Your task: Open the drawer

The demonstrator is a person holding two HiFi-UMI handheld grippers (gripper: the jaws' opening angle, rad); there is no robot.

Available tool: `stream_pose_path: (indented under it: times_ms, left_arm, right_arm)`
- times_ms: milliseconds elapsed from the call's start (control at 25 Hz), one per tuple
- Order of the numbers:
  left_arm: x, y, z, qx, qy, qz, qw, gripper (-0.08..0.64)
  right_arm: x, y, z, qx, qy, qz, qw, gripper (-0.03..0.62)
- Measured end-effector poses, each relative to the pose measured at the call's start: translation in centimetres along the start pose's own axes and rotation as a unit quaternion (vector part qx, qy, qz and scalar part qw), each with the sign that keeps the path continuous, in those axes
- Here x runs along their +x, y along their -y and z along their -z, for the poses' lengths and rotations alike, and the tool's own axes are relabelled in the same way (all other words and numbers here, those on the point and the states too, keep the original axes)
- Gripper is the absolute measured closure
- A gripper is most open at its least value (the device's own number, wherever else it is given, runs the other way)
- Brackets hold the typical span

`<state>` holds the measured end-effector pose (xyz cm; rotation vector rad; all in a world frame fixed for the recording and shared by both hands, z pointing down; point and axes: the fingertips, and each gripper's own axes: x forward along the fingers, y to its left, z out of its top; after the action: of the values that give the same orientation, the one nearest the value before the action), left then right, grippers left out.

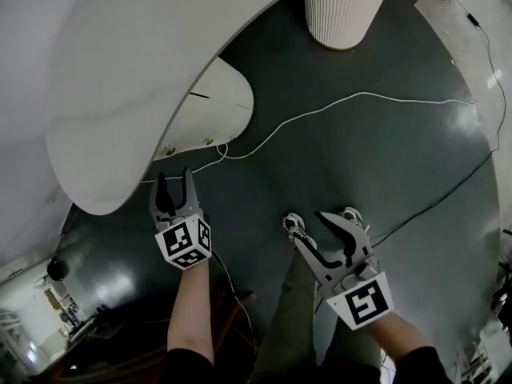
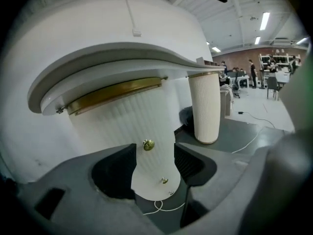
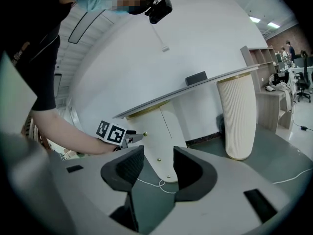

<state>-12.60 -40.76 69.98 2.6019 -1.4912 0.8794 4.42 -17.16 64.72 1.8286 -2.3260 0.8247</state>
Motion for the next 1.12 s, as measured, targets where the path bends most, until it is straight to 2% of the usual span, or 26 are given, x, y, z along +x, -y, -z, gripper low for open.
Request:
stream_pose_path:
  times_ms: [160, 560, 800, 1120]
  left_arm:
    - [1.4, -1.1, 0.7, -0.037, -0.012, -0.028, 0.9988, 0.322]
    - [4.6, -0.7, 1.0, -0.063, -0.015, -0.043, 0.9970, 0.322]
    - [5.5, -1.6, 1.2, -0.119, -0.016, -0.077, 0.9898, 0.324]
    - [6.1, -1.8, 1.1, -0.133, -0.017, -0.107, 0.9852, 0.385]
  right_arm:
    - [-0.3, 0.9, 0.6, 0.007, 0.000, 0.017, 1.000, 0.402]
    - [-0.5, 2.6, 1.6, 0.018, 0.009, 0.042, 0.999, 0.402]
    - [-0.8, 2.6, 2.1, 0.017, 0.006, 0.041, 0.999, 0.403]
    - [-1.6, 3.6, 2.2, 0.018, -0.001, 0.042, 0.999, 0.407]
